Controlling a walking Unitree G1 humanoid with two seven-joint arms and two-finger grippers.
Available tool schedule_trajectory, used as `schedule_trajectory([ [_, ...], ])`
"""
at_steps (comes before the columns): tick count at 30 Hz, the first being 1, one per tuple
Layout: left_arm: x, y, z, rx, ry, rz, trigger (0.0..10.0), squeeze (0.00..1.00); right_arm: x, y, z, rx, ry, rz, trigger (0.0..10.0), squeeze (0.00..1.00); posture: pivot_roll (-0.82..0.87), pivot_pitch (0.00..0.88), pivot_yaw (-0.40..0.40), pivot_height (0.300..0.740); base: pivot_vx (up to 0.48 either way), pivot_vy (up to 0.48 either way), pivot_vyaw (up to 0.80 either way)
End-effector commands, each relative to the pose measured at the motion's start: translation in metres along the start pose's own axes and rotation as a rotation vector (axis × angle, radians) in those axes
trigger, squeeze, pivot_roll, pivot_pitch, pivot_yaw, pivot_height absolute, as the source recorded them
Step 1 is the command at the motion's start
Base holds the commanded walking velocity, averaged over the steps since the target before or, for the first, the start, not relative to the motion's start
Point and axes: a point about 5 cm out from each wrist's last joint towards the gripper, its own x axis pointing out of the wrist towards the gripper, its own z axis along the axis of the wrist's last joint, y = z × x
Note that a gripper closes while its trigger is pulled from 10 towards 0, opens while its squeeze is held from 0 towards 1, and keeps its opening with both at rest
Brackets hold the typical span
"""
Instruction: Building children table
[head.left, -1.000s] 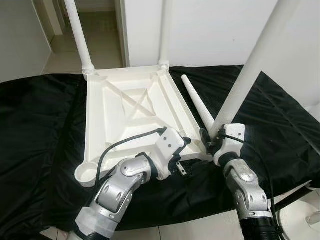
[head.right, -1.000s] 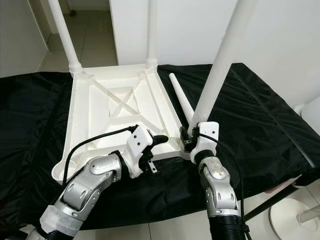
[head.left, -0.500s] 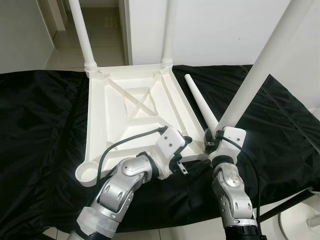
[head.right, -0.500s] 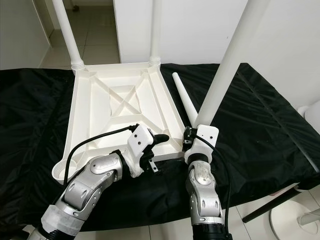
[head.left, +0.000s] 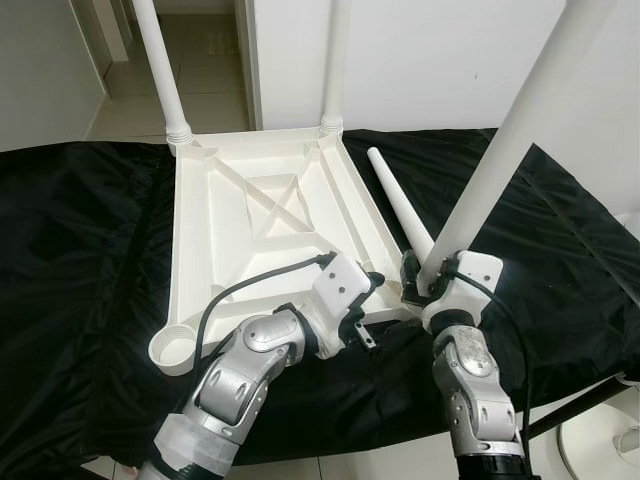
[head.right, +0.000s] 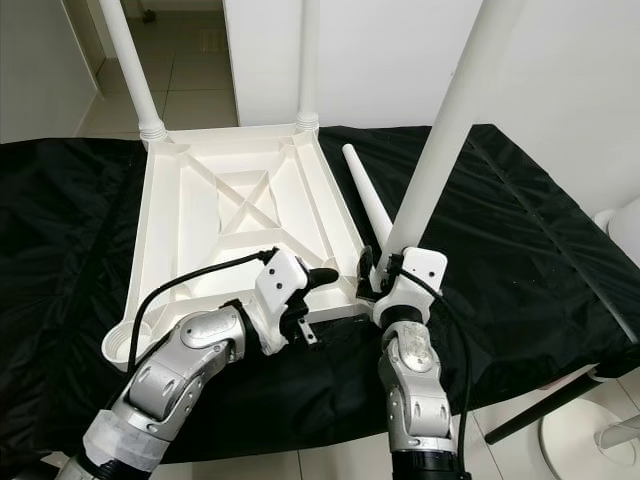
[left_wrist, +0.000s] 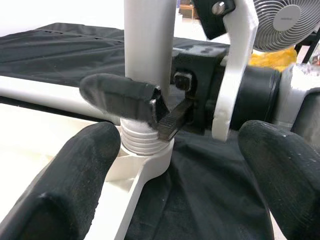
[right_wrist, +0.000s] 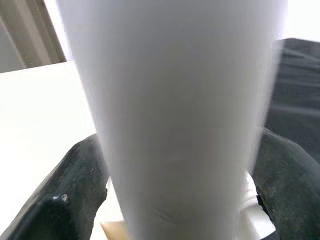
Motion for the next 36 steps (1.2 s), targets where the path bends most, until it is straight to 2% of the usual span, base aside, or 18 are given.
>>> schedule_trajectory([
  [1, -0.002, 0.004, 0.0, 0.005, 0.001, 0.072, 10.0, 0.0, 0.0, -0.004, -0.001, 0.017, -0.002, 0.036, 10.0, 0.0, -0.11, 0.0, 0.002, 0.74, 0.0, 0.0, 0.0],
  [3, -0.002, 0.002, 0.0, 0.008, 0.006, 0.056, 10.0, 0.0, 0.002, -0.008, 0.001, -0.011, -0.009, 0.164, 10.0, 0.0, -0.11, 0.0, 0.004, 0.74, 0.0, 0.0, 0.0],
  [8, -0.003, 0.0, -0.001, 0.011, 0.012, 0.041, 10.0, 0.0, 0.004, -0.013, 0.002, -0.045, -0.006, 0.263, 10.0, 0.0, -0.11, 0.0, 0.004, 0.74, 0.0, 0.0, 0.0],
  [10, -0.003, 0.001, -0.001, 0.011, 0.016, 0.038, 10.0, 0.0, 0.006, -0.015, 0.003, -0.085, -0.002, 0.369, 10.0, 0.0, -0.11, 0.0, 0.007, 0.74, 0.0, 0.0, 0.0],
  [11, -0.003, 0.001, -0.001, 0.011, 0.016, 0.038, 10.0, 0.0, 0.006, -0.015, 0.003, -0.085, -0.002, 0.369, 10.0, 0.0, -0.11, 0.0, 0.007, 0.74, 0.0, 0.0, 0.0],
  [13, -0.003, 0.002, -0.002, 0.014, 0.022, 0.045, 10.0, 0.0, 0.008, -0.015, 0.002, -0.087, 0.018, 0.455, 10.0, 0.0, -0.1, 0.0, 0.009, 0.74, 0.0, 0.0, 0.0],
  [19, -0.004, 0.004, -0.003, 0.023, 0.027, 0.055, 10.0, 0.0, 0.015, -0.017, -0.005, -0.13, 0.071, 0.582, 10.0, 0.0, -0.1, 0.0, 0.011, 0.74, 0.0, 0.0, 0.0],
  [21, -0.004, 0.004, -0.003, 0.023, 0.027, 0.055, 10.0, 0.0, 0.015, -0.017, -0.005, -0.13, 0.071, 0.582, 10.0, 0.0, -0.1, 0.0, 0.011, 0.74, 0.0, 0.0, 0.0],
  [22, -0.004, 0.004, -0.002, 0.024, 0.026, 0.056, 10.0, 0.0, 0.017, -0.019, -0.006, -0.137, 0.082, 0.599, 9.6, 0.0, -0.1, 0.0, 0.009, 0.74, 0.0, 0.0, 0.0],
  [23, -0.004, 0.004, -0.002, 0.026, 0.026, 0.057, 10.0, 0.0, 0.019, -0.02, -0.008, -0.142, 0.092, 0.608, 8.0, 0.0, -0.09, 0.0, 0.008, 0.74, 0.0, 0.0, 0.0],
  [25, -0.004, 0.004, -0.002, 0.026, 0.026, 0.057, 10.0, 0.0, 0.019, -0.02, -0.008, -0.142, 0.092, 0.608, 8.0, 0.0, -0.09, 0.0, 0.008, 0.74, 0.0, 0.0, 0.0],
  [26, -0.004, 0.004, -0.001, 0.027, 0.025, 0.059, 10.0, 0.0, 0.021, -0.023, -0.009, -0.148, 0.101, 0.619, 4.6, 0.0, -0.09, 0.0, 0.008, 0.74, 0.0, 0.0, 0.0],
  [27, -0.004, 0.004, -0.001, 0.028, 0.025, 0.061, 10.0, 0.0, 0.023, -0.025, -0.01, -0.151, 0.11, 0.625, 3.5, 0.0, -0.09, 0.0, 0.008, 0.74, 0.0, 0.0, 0.0],
  [28, -0.004, 0.004, -0.001, 0.028, 0.025, 0.061, 10.0, 0.0, 0.023, -0.025, -0.01, -0.151, 0.11, 0.625, 3.5, 0.0, -0.09, 0.0, 0.008, 0.74, 0.0, 0.0, 0.0],
  [29, -0.003, 0.005, -0.001, 0.029, 0.024, 0.064, 10.0, 0.0, 0.024, -0.028, -0.012, -0.148, 0.125, 0.633, 0.0, 0.0, -0.09, 0.0, 0.007, 0.74, 0.0, 0.0, 0.0],
  [36, -0.003, 0.006, 0.001, 0.03, 0.02, 0.072, 10.0, 0.0, 0.024, -0.037, -0.019, -0.145, 0.165, 0.641, 0.0, 0.0, -0.09, 0.0, 0.006, 0.74, 0.0, 0.0, 0.0],
])
